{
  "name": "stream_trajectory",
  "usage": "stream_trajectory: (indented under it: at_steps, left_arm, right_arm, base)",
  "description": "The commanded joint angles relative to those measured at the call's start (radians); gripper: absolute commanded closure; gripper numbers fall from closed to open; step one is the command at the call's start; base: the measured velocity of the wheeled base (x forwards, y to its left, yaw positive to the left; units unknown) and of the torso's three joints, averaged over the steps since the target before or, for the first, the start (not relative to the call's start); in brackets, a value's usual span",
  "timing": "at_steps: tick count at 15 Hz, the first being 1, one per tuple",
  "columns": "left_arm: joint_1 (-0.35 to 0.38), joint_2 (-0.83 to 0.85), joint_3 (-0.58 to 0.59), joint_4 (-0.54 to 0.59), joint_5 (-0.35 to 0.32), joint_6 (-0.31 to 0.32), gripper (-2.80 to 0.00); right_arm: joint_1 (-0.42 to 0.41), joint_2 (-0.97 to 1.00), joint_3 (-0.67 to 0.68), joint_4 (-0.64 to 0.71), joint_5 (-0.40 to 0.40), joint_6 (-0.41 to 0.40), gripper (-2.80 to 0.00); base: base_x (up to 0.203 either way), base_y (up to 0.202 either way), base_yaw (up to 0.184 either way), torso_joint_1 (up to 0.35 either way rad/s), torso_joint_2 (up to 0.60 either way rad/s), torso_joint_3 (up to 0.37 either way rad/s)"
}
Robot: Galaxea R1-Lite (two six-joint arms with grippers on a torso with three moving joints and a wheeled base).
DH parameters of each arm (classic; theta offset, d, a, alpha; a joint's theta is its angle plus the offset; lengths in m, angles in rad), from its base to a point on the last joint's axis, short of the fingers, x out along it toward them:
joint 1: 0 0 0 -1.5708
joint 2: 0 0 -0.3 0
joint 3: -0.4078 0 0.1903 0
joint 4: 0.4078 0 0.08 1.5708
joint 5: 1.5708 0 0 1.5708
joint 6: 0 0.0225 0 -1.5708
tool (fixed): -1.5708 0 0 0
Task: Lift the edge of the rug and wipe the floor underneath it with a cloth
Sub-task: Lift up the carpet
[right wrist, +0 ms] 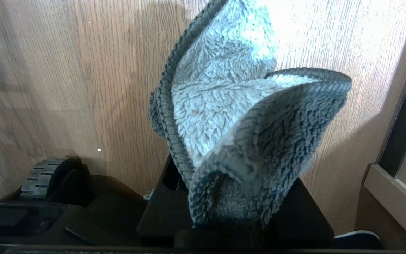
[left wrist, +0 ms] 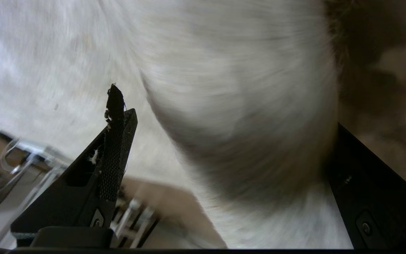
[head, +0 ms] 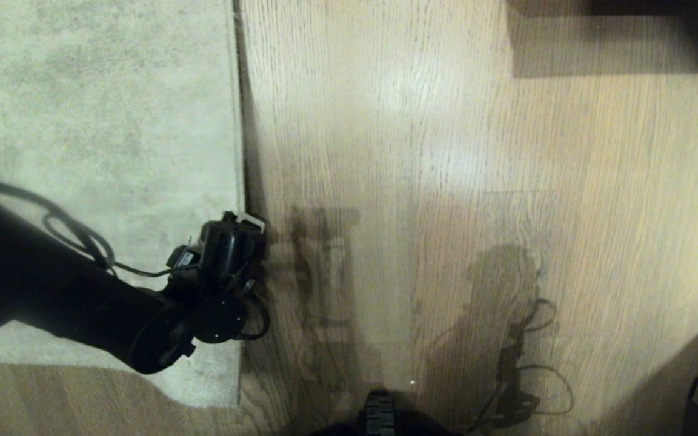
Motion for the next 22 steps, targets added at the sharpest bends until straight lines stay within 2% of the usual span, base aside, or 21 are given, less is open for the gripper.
stream_trajectory:
  at_steps: [1, 6, 9, 11, 14, 16, 19, 22]
  left_arm:
    - [0.000, -0.045, 0.050, -0.006, 0.005, 0.002, -2.80]
    - [-0.004, -0.094, 0.108, -0.003, 0.006, 0.015, -2.80]
    - [0.014, -0.129, 0.096, -0.007, 0.005, 0.108, -2.80]
    - [0.030, -0.142, 0.096, -0.009, 0.004, 0.140, -2.80]
    - [0.054, -0.160, 0.097, -0.009, 0.004, 0.143, -2.80]
    - [0.064, -0.177, 0.103, -0.012, 0.004, 0.172, -2.80]
    - [0.051, -0.177, 0.102, -0.013, 0.011, 0.177, -2.80]
    - [0.011, -0.168, 0.107, -0.013, 0.073, 0.161, -2.80]
  right_arm:
    - [0.000, 0.002, 0.000, -0.001, 0.001, 0.000, 0.00]
    - [0.000, 0.002, 0.000, -0.001, 0.001, 0.000, 0.00]
    - [0.000, 0.002, 0.000, -0.001, 0.001, 0.000, 0.00]
    - [0.000, 0.002, 0.000, -0.001, 0.001, 0.000, 0.00]
    - [0.000, 0.002, 0.000, -0.001, 0.001, 0.000, 0.00]
    - [0.000, 0.001, 0.000, -0.001, 0.001, 0.000, 0.00]
    - [0.000, 0.002, 0.000, -0.001, 0.001, 0.000, 0.00]
    - [0.000, 0.002, 0.000, -0.001, 0.001, 0.000, 0.00]
  base:
    - [0.000, 0.000, 0.000, 0.000, 0.00, 0.000]
    - [0.000, 0.000, 0.000, 0.000, 0.00, 0.000]
    - [0.000, 0.000, 0.000, 0.000, 0.00, 0.000]
    - [0.000, 0.000, 0.000, 0.000, 0.00, 0.000]
    - [0.000, 0.000, 0.000, 0.000, 0.00, 0.000]
    - [0.000, 0.000, 0.000, 0.000, 0.00, 0.000]
    - [0.000, 0.000, 0.000, 0.000, 0.00, 0.000]
    - [0.000, 0.000, 0.000, 0.000, 0.00, 0.000]
